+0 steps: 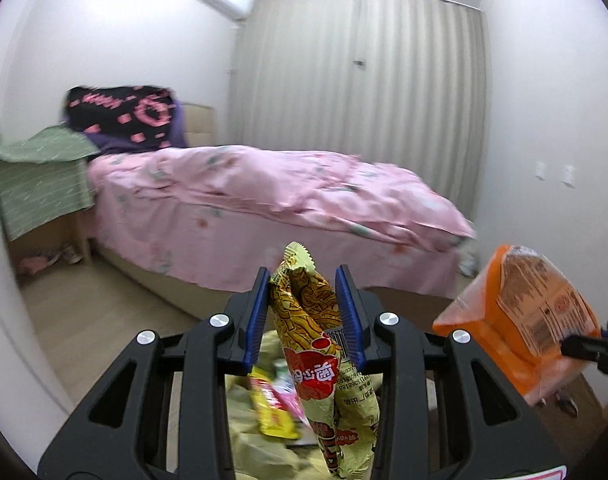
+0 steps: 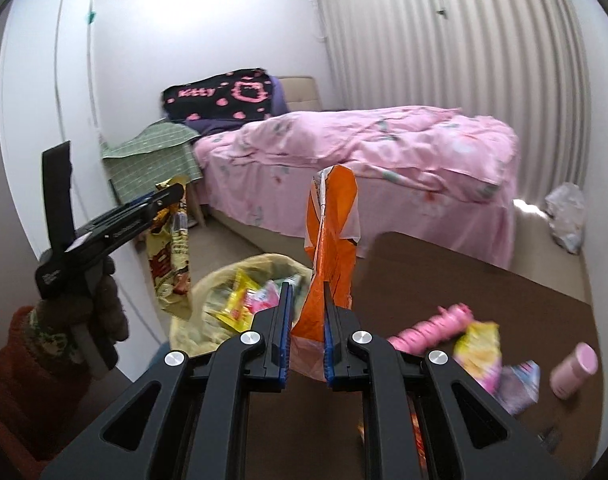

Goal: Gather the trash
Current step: 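Carry the chip bag and orange bag over the yellow bag and release both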

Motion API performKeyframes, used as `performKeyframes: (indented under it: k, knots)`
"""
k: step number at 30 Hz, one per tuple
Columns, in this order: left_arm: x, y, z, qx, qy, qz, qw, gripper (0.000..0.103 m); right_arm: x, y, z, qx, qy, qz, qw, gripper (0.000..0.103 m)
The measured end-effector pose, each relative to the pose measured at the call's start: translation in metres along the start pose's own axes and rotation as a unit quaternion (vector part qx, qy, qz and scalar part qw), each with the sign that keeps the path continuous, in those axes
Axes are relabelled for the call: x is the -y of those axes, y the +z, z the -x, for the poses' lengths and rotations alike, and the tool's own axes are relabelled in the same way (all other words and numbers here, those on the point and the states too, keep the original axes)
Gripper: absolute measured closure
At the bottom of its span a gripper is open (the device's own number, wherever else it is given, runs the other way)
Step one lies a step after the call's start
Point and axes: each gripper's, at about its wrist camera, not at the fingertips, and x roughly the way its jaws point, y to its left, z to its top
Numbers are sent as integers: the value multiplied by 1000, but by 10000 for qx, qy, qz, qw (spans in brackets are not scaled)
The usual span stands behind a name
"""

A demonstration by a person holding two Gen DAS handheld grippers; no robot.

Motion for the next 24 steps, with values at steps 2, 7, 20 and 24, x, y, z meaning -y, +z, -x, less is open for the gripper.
performKeyframes:
  k: [2, 7, 20, 24]
  knots:
    - [-14, -1, -5, 60, 324, 225, 9992, 71, -4, 8, -24, -140, 313, -47, 9994, 90]
    - [-38, -14, -31, 50, 755, 695, 9947, 71, -18, 17, -108, -781, 914, -10, 9927, 90]
    - [-60, -94, -128, -1296, 853, 1046, 9823, 71, -13, -15, -267, -2768, 990, 367, 9551, 90]
    - [-61, -110, -131, -1561, 763, 1064, 9790, 71, -7, -21, -279, -2963, 1045, 312, 9489, 90]
